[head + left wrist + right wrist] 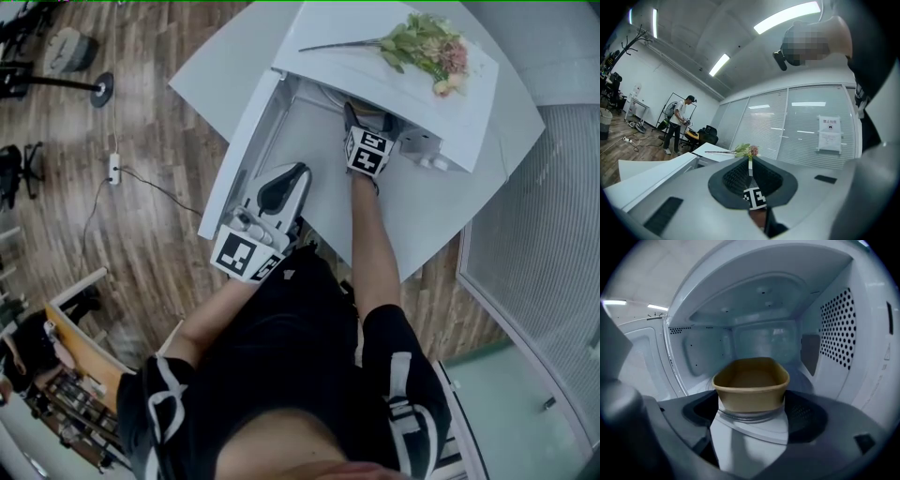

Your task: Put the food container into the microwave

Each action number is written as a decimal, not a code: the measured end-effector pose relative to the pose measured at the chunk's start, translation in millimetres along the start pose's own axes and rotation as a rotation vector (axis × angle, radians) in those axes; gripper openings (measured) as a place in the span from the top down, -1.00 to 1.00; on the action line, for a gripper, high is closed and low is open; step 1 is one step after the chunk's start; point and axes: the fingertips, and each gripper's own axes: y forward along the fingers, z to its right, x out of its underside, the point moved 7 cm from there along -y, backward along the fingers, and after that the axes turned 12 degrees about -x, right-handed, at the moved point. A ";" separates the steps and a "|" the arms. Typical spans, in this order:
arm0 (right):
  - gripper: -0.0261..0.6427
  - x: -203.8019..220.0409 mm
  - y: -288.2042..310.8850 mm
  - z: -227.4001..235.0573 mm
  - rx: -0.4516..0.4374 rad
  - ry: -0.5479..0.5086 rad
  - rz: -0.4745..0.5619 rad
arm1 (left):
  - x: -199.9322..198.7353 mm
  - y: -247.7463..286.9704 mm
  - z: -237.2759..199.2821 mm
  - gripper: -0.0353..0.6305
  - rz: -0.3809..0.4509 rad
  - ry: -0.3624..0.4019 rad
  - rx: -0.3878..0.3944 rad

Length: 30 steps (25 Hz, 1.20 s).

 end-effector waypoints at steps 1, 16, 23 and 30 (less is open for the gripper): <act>-0.44 0.5 1.6 0.4 0.000 -0.002 -0.004 | 0.3 0.7 -0.9 0.76 -0.001 0.000 0.000; -0.52 6.2 7.4 -1.3 -0.009 0.012 -0.047 | 1.1 -5.6 -12.2 0.76 -0.013 -0.009 -0.003; -0.52 7.9 -32.2 -13.6 0.026 0.034 -0.005 | -8.3 -21.2 -0.8 0.76 0.018 -0.005 0.023; -0.35 -2.7 -170.4 -59.3 -0.047 0.097 0.094 | -24.7 -70.8 37.4 0.76 0.053 0.039 0.050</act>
